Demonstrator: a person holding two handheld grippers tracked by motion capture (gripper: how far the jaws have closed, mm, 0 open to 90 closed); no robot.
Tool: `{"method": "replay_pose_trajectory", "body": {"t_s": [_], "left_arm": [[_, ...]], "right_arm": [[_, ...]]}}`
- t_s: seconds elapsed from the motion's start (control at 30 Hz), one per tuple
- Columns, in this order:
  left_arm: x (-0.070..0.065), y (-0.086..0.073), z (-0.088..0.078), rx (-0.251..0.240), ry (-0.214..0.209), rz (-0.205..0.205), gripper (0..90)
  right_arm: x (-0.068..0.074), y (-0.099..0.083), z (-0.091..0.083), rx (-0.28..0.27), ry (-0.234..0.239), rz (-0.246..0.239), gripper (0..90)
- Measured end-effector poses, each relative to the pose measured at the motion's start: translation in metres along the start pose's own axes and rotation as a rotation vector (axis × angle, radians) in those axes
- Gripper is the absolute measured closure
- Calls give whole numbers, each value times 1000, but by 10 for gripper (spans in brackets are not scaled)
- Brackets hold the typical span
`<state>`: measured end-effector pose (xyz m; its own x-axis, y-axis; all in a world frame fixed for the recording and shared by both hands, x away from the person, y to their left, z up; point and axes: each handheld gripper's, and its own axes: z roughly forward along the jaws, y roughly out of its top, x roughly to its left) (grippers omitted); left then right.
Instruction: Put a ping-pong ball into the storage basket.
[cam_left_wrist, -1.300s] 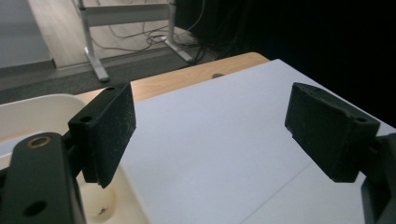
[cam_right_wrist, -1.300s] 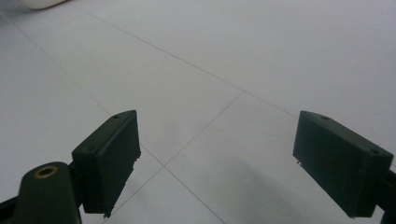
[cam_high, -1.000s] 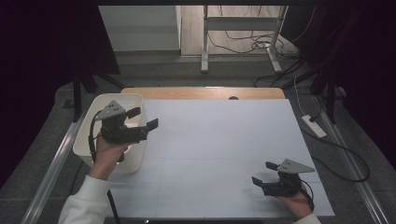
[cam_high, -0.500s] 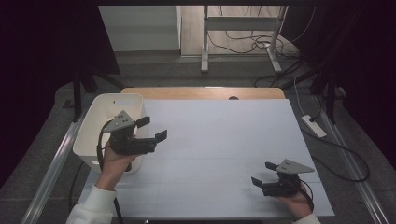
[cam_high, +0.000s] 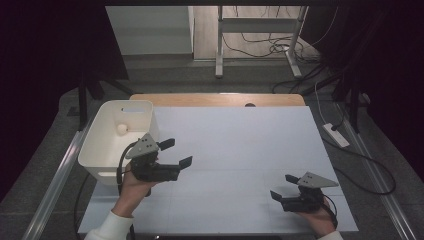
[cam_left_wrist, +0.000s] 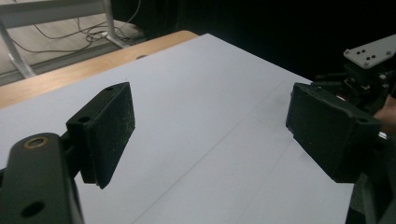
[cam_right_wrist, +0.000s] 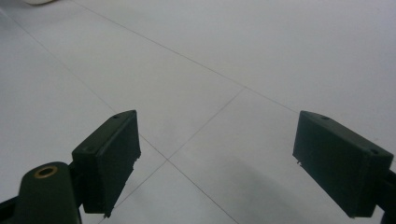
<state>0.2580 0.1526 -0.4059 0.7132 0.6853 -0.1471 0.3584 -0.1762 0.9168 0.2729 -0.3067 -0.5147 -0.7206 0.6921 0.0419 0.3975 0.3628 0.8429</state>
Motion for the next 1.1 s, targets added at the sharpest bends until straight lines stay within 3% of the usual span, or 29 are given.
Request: {"method": "replay_pose_trajectory", "body": {"t_s": [0.13, 0.33, 0.57, 0.7, 0.87, 1.1], "left_arm": [[-4, -8, 3, 9, -8, 0, 165], [-13, -33, 10, 53, -34, 8, 167], [-16, -61, 15, 93, -9, 13, 167], [-14, -76, 18, 116, 23, 25, 168], [-7, -94, 20, 133, 37, 11, 169], [10, -115, 19, 155, 60, -41, 170]], "right_arm": [[0, 0, 0, 0, 0, 2, 147], [0, 0, 0, 0, 0, 3, 147], [0, 0, 1, 1, -2, 3, 147], [0, 1, 1, -4, 0, 3, 147], [1, 1, 1, -5, -4, 2, 147], [0, 0, 1, -3, -7, 3, 147]]}}
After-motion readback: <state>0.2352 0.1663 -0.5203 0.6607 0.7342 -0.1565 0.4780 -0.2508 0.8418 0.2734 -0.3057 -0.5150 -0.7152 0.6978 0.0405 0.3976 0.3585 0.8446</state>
